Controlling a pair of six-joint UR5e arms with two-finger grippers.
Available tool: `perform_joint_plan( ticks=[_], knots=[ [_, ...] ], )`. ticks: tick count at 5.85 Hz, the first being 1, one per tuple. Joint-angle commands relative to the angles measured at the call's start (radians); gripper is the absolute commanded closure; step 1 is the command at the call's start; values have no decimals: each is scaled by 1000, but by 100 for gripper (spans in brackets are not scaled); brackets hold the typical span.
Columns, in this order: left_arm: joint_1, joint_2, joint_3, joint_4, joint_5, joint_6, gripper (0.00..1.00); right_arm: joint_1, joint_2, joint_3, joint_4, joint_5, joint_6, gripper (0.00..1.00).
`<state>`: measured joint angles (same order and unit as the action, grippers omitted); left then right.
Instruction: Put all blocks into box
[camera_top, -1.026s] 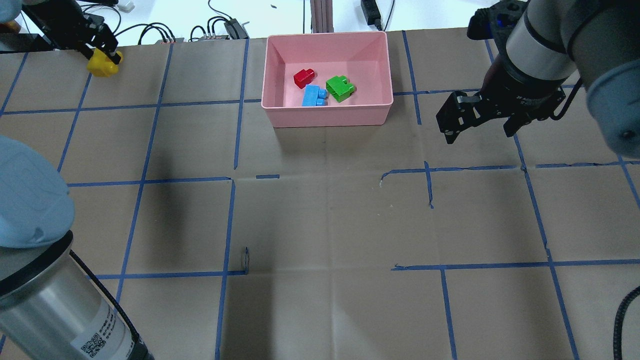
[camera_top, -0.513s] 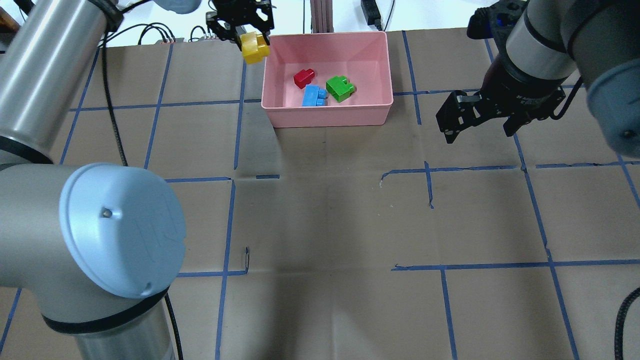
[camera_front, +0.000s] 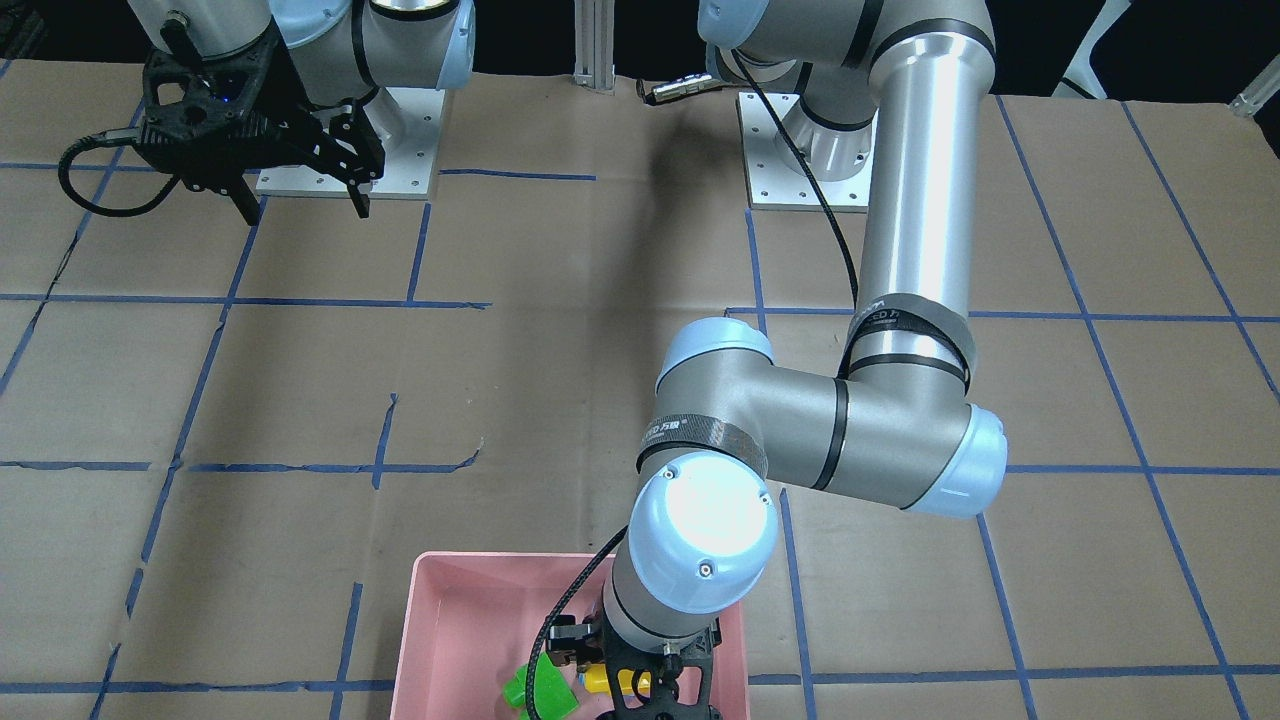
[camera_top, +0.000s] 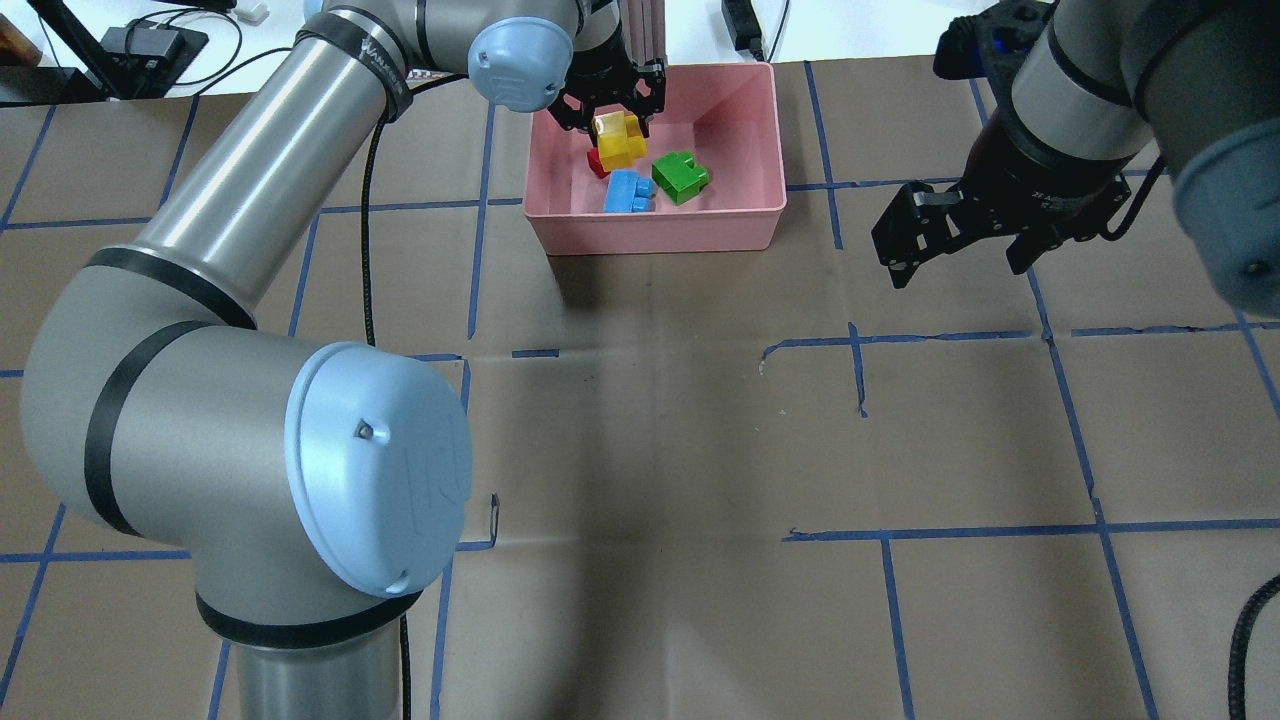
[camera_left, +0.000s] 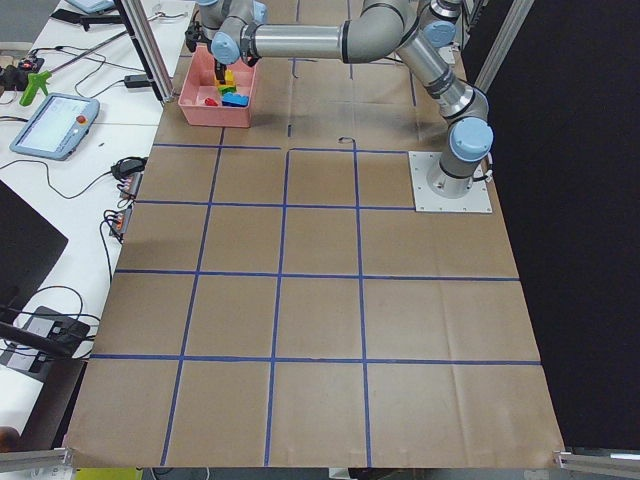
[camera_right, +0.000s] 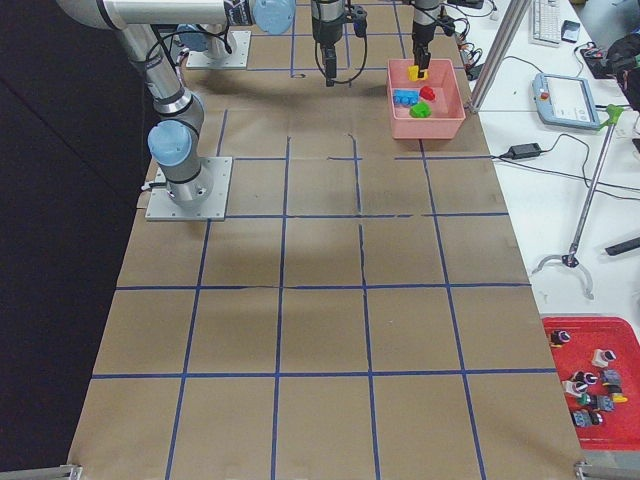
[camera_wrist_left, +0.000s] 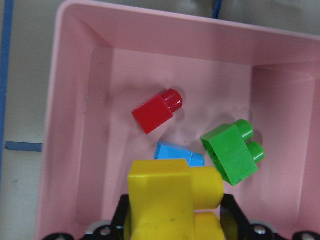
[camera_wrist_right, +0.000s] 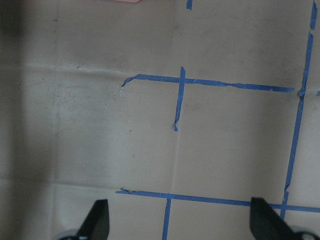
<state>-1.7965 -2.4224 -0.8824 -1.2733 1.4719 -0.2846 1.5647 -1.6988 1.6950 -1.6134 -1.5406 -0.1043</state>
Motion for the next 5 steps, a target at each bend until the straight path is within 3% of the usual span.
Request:
perform_joint_plan(
  ticks=[1,2,3,5],
  knots=[
    [2,20,6,5,4,2,1,0,1,0,0,-1,0,0],
    [29,75,-13,-21,20,7,0,0,2,2,0,-1,0,0],
    [89,182,-54,-152,27,148,0,0,2,2,0,0,-2,0],
    [195,441,-306,-205,28,357,1,2,4,3,-2,2,-2,0]
  ],
)
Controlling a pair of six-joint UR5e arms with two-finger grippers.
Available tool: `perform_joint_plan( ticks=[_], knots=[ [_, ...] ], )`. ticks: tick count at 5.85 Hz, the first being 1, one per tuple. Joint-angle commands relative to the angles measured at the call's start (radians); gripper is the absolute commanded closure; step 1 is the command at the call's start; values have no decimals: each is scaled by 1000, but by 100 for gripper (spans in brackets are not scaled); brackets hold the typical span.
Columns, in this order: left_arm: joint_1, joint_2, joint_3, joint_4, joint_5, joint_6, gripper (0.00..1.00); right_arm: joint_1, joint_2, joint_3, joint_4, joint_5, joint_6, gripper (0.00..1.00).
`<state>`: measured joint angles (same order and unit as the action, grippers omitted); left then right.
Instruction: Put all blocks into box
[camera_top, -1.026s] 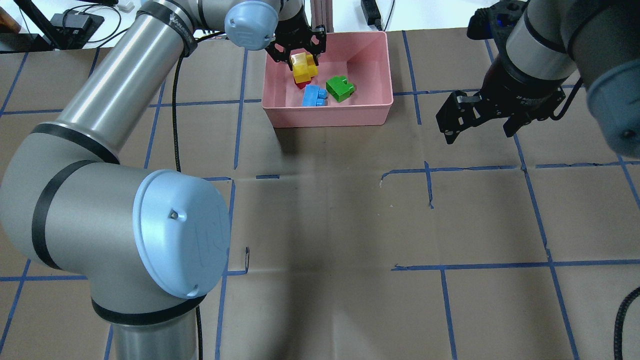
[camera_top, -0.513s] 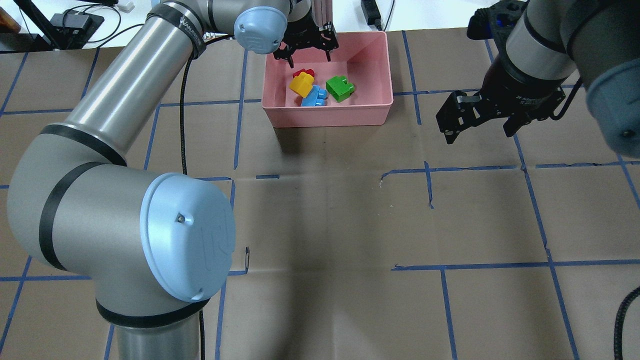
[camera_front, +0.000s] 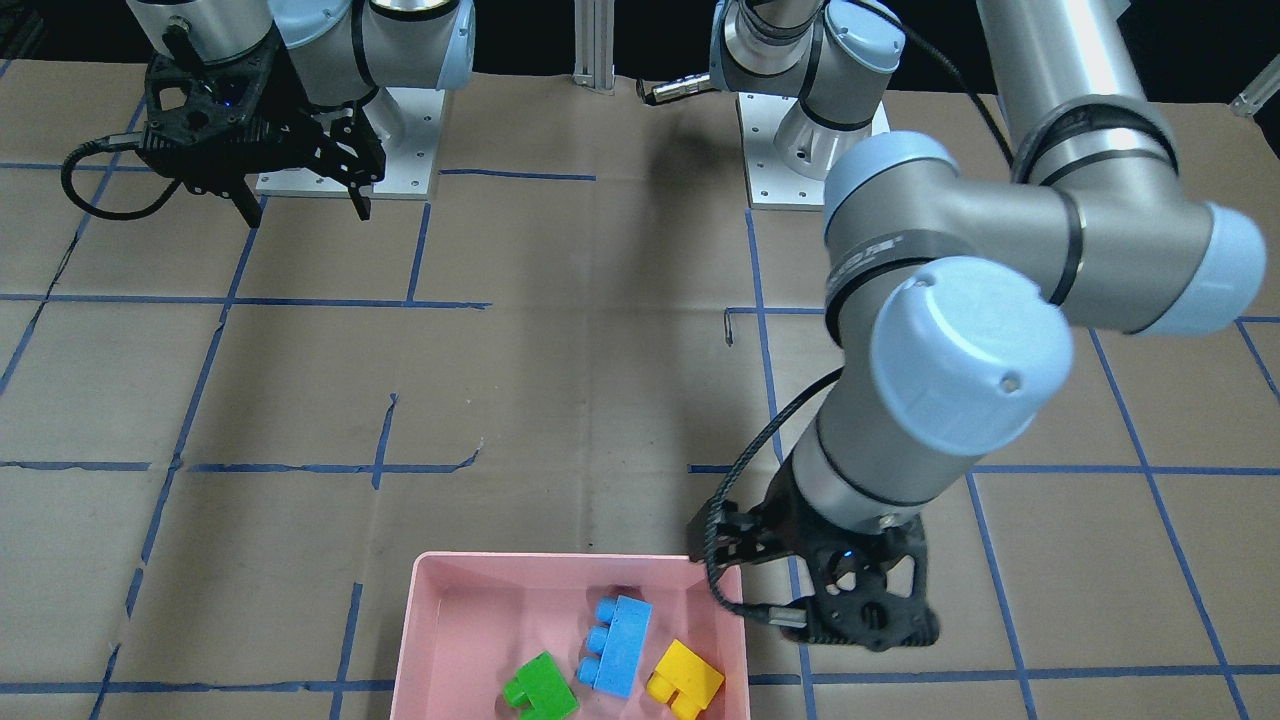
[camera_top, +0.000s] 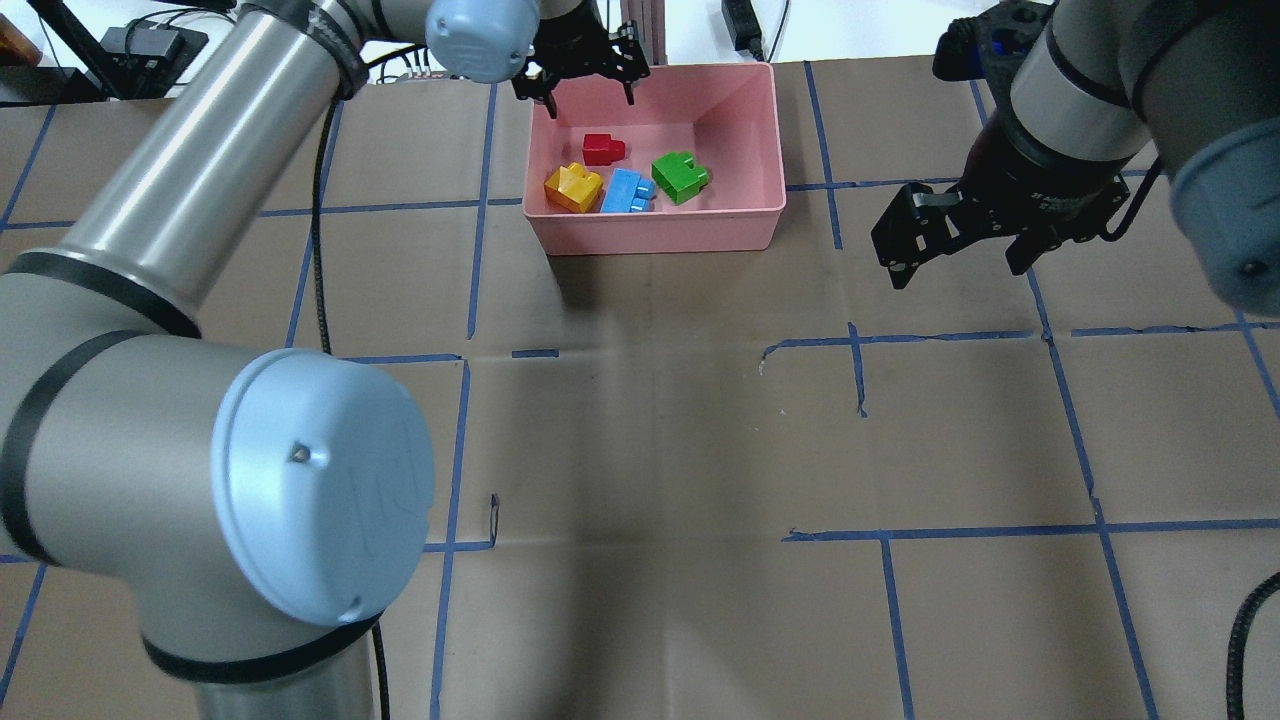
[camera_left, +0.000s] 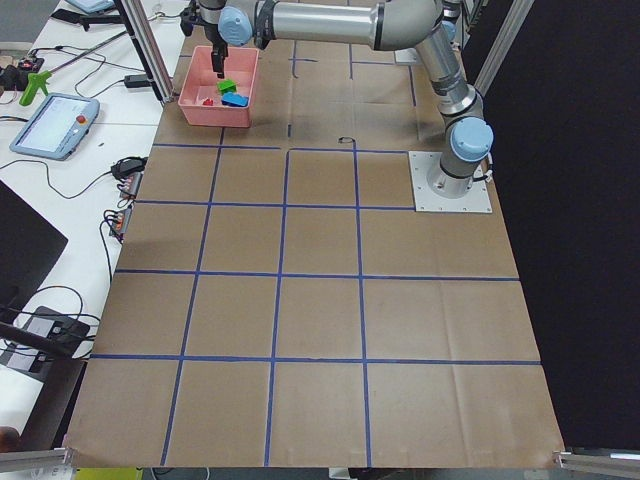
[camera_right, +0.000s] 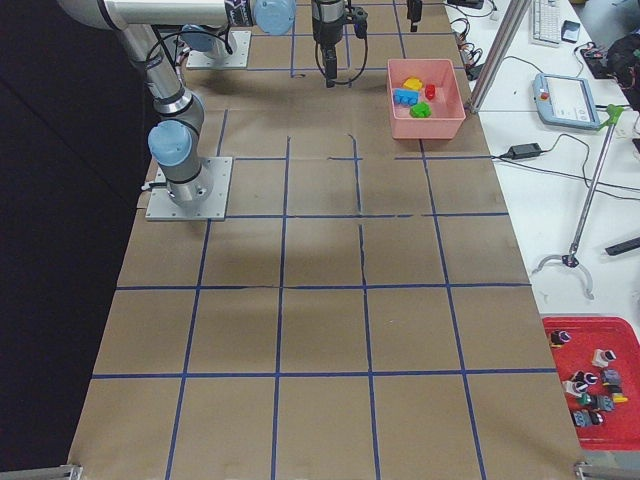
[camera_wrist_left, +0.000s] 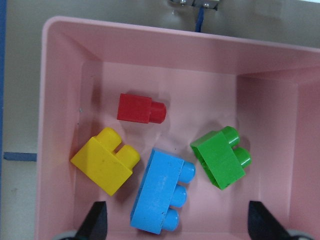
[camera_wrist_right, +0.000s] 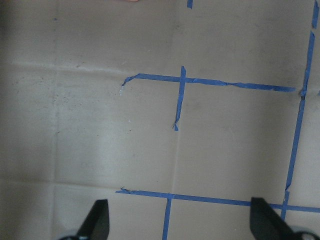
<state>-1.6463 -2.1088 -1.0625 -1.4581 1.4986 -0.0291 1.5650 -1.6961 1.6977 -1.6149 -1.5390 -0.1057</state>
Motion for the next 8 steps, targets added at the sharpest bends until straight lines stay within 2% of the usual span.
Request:
perform_joint_plan(
  ticks=[1,2,3,5,6,8],
  knots=[
    [90,268,-286,-19,2,162,1,0,1,3,0,0,0,0],
    [109,386,-418,-19,0,173,1,0,0,0,3,-1,0,0],
    [109,454,-492,-16,2,173,1,0,1,0,4,-3,-3,0],
    [108,480,-502,-24,20,170,0,0,0,8,4,-3,-3,0],
    [108,480,-499,-21,69,172,0,1,1,11,1,-1,-3,0],
    [108,480,-501,-21,63,170,0,0,1,11,0,0,-2,0]
  ],
)
